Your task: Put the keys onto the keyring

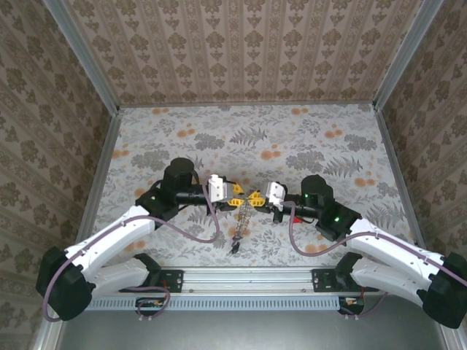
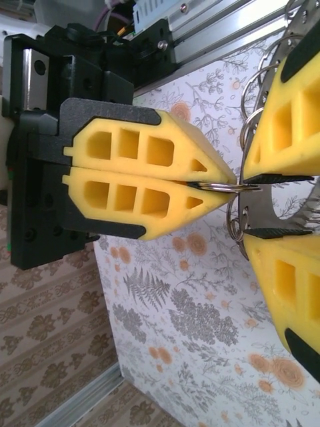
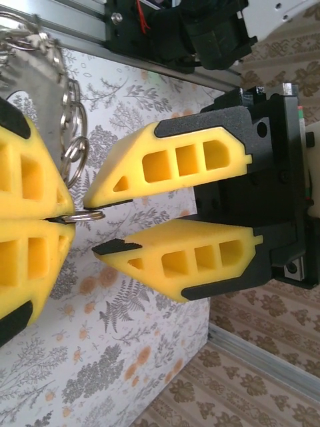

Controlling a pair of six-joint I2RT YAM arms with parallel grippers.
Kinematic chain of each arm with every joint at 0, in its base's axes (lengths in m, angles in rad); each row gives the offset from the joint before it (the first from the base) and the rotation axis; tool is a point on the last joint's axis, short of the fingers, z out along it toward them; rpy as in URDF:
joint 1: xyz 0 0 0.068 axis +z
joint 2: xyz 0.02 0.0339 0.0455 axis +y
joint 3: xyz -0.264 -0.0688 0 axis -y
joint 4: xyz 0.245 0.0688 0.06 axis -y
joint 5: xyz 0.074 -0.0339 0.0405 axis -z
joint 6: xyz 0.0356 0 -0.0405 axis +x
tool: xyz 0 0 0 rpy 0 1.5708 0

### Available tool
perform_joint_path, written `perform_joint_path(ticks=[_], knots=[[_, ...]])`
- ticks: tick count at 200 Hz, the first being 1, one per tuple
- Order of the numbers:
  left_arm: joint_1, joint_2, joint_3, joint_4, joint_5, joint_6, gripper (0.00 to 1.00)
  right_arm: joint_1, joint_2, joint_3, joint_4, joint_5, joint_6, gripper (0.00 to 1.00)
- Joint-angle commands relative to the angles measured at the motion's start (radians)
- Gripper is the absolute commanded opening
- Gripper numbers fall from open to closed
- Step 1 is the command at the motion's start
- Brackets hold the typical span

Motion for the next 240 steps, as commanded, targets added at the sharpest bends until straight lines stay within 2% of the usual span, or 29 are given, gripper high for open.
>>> perform_joint_path(ticks=[1, 71, 85, 104, 118, 136, 148, 211, 223, 240], knots=[[-0.013, 0.011, 0.037, -0.030, 0.005, 0.033, 0.27, 0.009, -0.017, 0.050, -0.029, 0.015, -0.044, 0.00], [-0.043, 0.048, 0.066, -0.064, -0.031, 0.052, 0.22, 0.023, 0.015, 0.092, -0.075, 0.028, -0.103, 0.00], [-0.051, 0.051, 0.070, -0.068, -0.046, 0.054, 0.16, 0.028, 0.025, 0.109, -0.105, 0.035, -0.130, 0.00], [-0.055, 0.052, 0.075, -0.065, -0.065, 0.046, 0.00, 0.037, 0.035, 0.134, -0.157, 0.053, -0.168, 0.00], [-0.056, 0.048, 0.071, -0.059, -0.067, 0.043, 0.00, 0.040, 0.031, 0.138, -0.167, 0.076, -0.173, 0.00], [-0.054, 0.030, 0.041, -0.004, -0.056, 0.021, 0.00, 0.036, -0.007, 0.103, -0.122, 0.087, -0.156, 0.19], [-0.053, 0.014, 0.012, 0.053, -0.038, 0.007, 0.00, 0.027, -0.040, 0.077, -0.104, 0.085, -0.141, 0.24], [-0.039, -0.027, -0.098, 0.331, 0.065, -0.028, 0.00, -0.025, -0.129, 0.012, -0.106, -0.054, -0.053, 0.26], [-0.039, -0.026, -0.109, 0.375, 0.078, -0.039, 0.00, -0.026, -0.127, 0.011, -0.115, -0.068, -0.054, 0.35], [-0.039, -0.021, -0.116, 0.406, 0.095, -0.048, 0.00, -0.028, -0.126, 0.011, -0.131, -0.068, -0.060, 0.36]])
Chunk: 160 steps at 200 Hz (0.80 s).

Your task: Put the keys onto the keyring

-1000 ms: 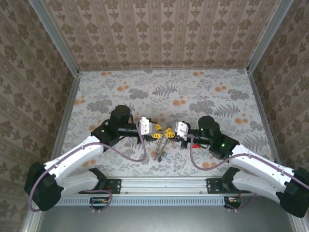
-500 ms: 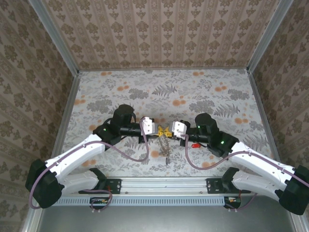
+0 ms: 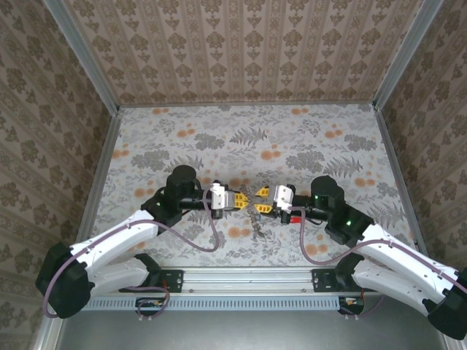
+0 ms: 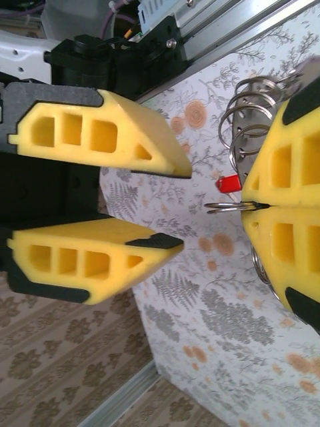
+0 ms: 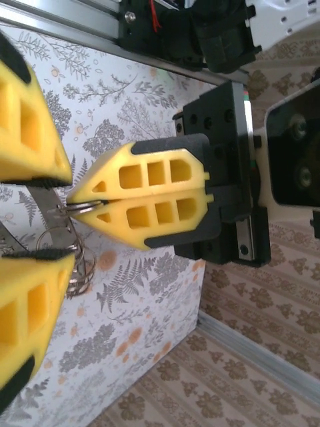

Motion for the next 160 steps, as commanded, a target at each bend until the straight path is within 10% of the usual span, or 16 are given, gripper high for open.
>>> perform_joint_path(ticks=[1, 160], knots=[[0.005, -0.023, -0.009, 0.161, 0.075, -0.037, 0.00, -0.007, -0.009, -0.012, -0.009, -0.049, 0.014, 0.36], [0.003, -0.006, -0.022, 0.228, 0.099, -0.060, 0.00, -0.010, 0.026, -0.039, 0.133, -0.071, 0.071, 0.22]])
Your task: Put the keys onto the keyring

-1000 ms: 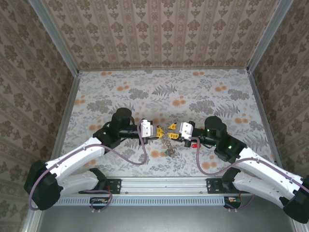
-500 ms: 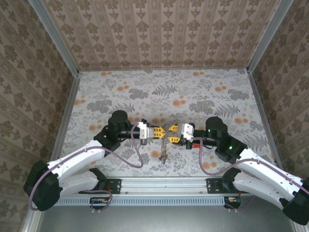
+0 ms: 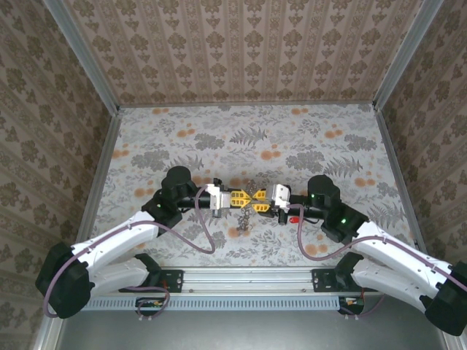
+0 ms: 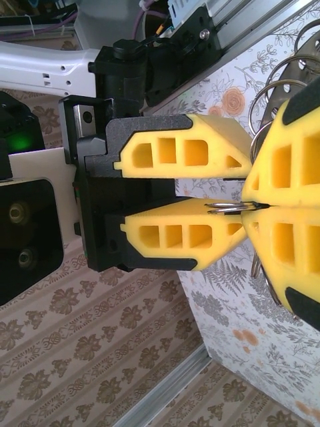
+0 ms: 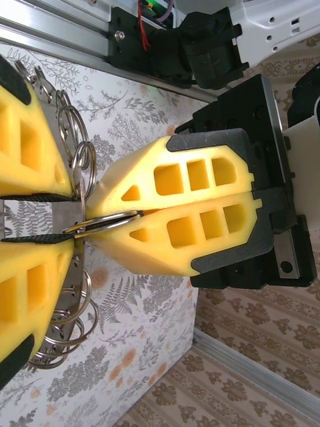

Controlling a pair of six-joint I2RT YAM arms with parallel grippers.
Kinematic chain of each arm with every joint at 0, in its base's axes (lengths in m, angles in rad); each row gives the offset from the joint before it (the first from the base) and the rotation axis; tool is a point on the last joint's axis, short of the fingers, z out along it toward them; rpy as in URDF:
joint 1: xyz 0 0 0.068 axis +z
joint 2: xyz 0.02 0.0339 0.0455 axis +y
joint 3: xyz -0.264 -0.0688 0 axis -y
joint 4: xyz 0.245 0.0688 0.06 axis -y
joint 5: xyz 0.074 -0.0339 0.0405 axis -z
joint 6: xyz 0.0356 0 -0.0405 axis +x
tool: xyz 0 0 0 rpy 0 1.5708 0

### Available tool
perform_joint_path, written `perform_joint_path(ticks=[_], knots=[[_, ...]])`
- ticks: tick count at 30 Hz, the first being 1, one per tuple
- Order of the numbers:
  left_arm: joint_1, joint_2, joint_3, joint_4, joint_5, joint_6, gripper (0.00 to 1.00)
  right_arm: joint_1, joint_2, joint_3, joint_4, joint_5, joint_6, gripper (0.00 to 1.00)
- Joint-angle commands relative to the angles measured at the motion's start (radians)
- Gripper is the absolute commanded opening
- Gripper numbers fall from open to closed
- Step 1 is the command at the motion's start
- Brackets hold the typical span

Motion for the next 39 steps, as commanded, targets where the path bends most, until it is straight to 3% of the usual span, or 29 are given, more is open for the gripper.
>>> perform_joint_path(ticks=[1, 17, 21, 24, 27, 33, 36, 39], knots=[[0.002, -0.006, -0.004, 0.050, 0.037, -0.021, 0.00, -0.005, -0.025, -0.017, 0.049, -0.020, 0.020, 0.22], [0.001, 0.016, 0.013, 0.027, 0.040, -0.010, 0.00, -0.027, -0.042, -0.032, 0.078, -0.039, 0.042, 0.20], [-0.004, 0.023, 0.021, 0.033, 0.033, -0.011, 0.00, -0.029, -0.021, -0.018, 0.064, -0.057, 0.036, 0.01], [-0.003, 0.021, 0.027, 0.007, 0.012, -0.008, 0.00, -0.029, -0.020, -0.009, 0.047, -0.053, 0.026, 0.00], [-0.003, 0.011, 0.038, -0.063, -0.014, 0.010, 0.09, -0.029, -0.029, -0.001, 0.021, -0.031, 0.013, 0.00], [-0.004, 0.006, 0.066, -0.220, -0.069, 0.041, 0.12, -0.029, -0.043, 0.053, -0.151, 0.067, -0.055, 0.00], [-0.004, 0.014, 0.068, -0.239, -0.085, 0.033, 0.21, -0.029, -0.036, 0.077, -0.213, 0.088, -0.081, 0.00], [-0.005, 0.026, 0.070, -0.242, -0.083, 0.026, 0.21, -0.029, -0.030, 0.084, -0.232, 0.104, -0.085, 0.00]])
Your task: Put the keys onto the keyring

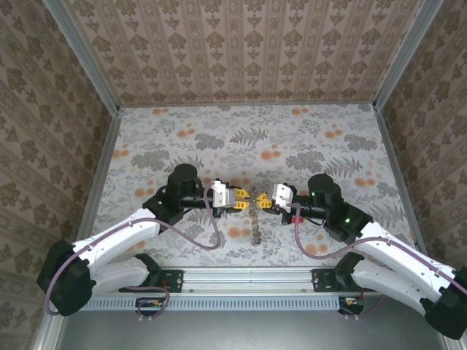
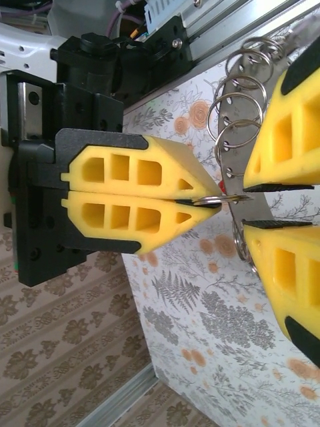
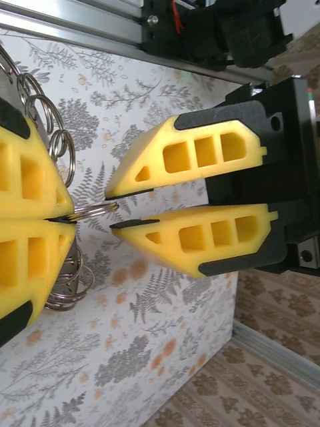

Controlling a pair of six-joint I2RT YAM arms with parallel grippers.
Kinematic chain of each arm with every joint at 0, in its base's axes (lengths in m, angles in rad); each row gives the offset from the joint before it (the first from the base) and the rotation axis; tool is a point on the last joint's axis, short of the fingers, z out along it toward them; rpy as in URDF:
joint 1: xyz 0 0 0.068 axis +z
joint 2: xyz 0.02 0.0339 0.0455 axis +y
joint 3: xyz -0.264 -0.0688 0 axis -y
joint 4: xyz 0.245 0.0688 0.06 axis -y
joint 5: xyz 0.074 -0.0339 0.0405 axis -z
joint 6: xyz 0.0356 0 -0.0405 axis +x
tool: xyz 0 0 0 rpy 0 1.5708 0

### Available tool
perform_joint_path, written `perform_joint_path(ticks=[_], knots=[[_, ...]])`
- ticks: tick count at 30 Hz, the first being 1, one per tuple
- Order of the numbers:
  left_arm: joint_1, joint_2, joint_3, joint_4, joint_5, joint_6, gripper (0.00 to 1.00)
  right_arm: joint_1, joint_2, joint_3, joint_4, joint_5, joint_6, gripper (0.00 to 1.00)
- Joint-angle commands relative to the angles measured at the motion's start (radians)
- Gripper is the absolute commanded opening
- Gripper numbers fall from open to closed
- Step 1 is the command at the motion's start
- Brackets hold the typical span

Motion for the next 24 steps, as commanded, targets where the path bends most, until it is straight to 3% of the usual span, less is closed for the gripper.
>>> perform_joint_path(ticks=[1, 7, 10, 24], knots=[[-0.004, 0.006, 0.029, -0.036, -0.011, 0.003, 0.21, 0.000, -0.004, 0.048, -0.049, 0.044, -0.032, 0.00], [-0.008, 0.028, 0.040, -0.043, -0.029, -0.007, 0.23, 0.010, 0.013, 0.070, -0.091, 0.080, -0.048, 0.00], [-0.011, 0.040, 0.048, -0.045, -0.036, -0.019, 0.31, 0.014, 0.021, 0.078, -0.106, 0.093, -0.055, 0.00], [-0.073, 0.129, 0.075, 0.020, -0.109, -0.067, 0.28, 0.024, 0.046, 0.074, -0.091, 0.115, -0.055, 0.00]])
